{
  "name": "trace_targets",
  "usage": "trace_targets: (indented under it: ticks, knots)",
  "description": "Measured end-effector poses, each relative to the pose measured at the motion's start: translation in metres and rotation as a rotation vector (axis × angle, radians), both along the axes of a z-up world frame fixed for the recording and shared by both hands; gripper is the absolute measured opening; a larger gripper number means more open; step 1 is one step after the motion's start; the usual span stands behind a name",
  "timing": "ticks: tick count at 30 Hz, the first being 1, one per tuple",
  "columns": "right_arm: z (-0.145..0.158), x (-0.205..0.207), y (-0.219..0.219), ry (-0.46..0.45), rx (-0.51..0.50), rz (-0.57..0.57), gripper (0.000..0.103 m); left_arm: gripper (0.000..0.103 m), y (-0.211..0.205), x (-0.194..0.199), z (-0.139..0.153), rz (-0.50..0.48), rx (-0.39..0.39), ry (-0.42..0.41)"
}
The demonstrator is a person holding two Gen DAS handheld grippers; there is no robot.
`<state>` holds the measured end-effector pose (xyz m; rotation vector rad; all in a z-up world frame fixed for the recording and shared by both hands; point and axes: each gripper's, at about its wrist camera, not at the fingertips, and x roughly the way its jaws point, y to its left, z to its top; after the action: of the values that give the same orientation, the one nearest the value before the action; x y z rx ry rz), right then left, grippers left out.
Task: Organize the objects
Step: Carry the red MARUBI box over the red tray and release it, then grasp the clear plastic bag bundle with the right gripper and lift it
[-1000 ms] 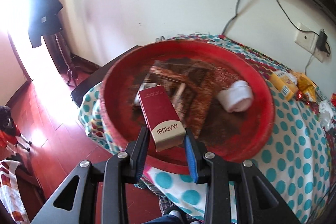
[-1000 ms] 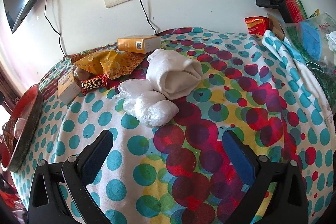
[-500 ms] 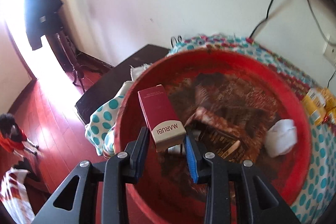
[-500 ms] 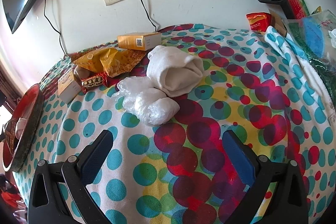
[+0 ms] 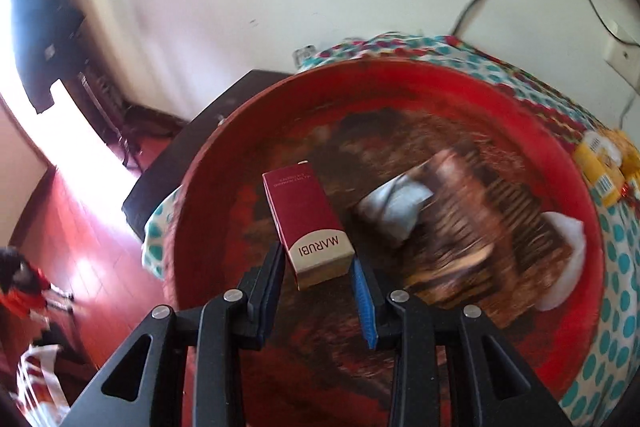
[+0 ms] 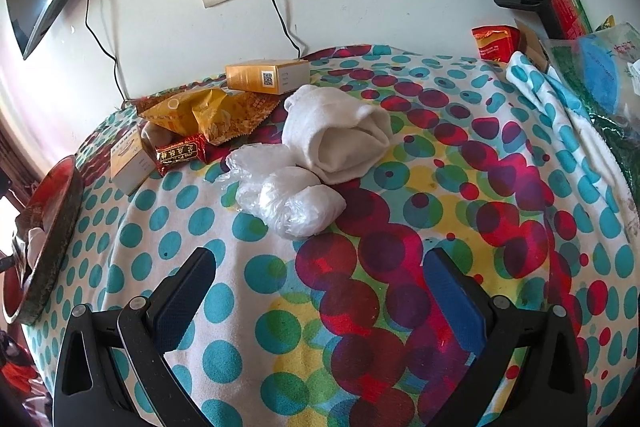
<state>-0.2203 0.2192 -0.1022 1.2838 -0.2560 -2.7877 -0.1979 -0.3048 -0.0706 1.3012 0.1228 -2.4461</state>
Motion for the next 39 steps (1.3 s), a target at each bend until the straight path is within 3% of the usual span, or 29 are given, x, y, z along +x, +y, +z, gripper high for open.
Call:
trace_targets:
  ticks: [7, 9, 11, 15, 17, 22, 27, 30, 33, 35, 37, 39]
  knots:
    - [0.001, 0.000, 0.001, 0.005, -0.001, 0.000, 0.103, 0.039, -0.005, 0.010, 0.001, 0.030, 0.005, 0.026]
    - [0.000, 0.000, 0.001, 0.002, 0.003, 0.002, 0.103, 0.047, -0.003, 0.012, 0.001, 0.037, 0.013, 0.028]
    - [0.001, 0.000, 0.000, 0.000, 0.012, 0.004, 0.103, 0.070, 0.003, 0.022, 0.008, 0.052, -0.017, 0.052]
    - [0.004, 0.004, -0.006, 0.021, 0.060, -0.004, 0.103, 0.072, 0.038, 0.062, 0.031, 0.002, -0.075, 0.172]
    - [0.006, 0.006, -0.014, 0.030, 0.085, 0.033, 0.103, 0.072, 0.066, 0.089, 0.036, -0.060, -0.040, 0.231]
    - [0.009, 0.008, -0.029, 0.051, 0.140, 0.087, 0.103, 0.072, 0.122, 0.138, 0.019, -0.147, 0.107, 0.282]
    - [0.010, 0.001, -0.028, 0.059, 0.166, 0.074, 0.098, 0.072, 0.156, 0.160, 0.002, -0.208, 0.160, 0.307]
    - [0.007, -0.015, -0.026, 0.026, 0.194, 0.061, 0.088, 0.072, 0.165, 0.162, -0.002, -0.249, 0.148, 0.311]
    - [0.005, -0.028, -0.025, -0.009, 0.171, 0.065, 0.080, 0.072, 0.163, 0.165, -0.004, -0.256, 0.201, 0.329]
    - [0.002, -0.035, -0.031, -0.021, 0.203, 0.074, 0.058, 0.072, 0.162, 0.164, -0.008, -0.258, 0.215, 0.322]
    - [-0.002, -0.041, -0.035, -0.039, 0.218, 0.085, 0.045, 0.072, 0.163, 0.163, -0.010, -0.265, 0.226, 0.314]
    - [-0.004, -0.043, -0.037, -0.042, 0.203, 0.086, 0.041, 0.072, 0.163, 0.164, -0.009, -0.270, 0.226, 0.321]
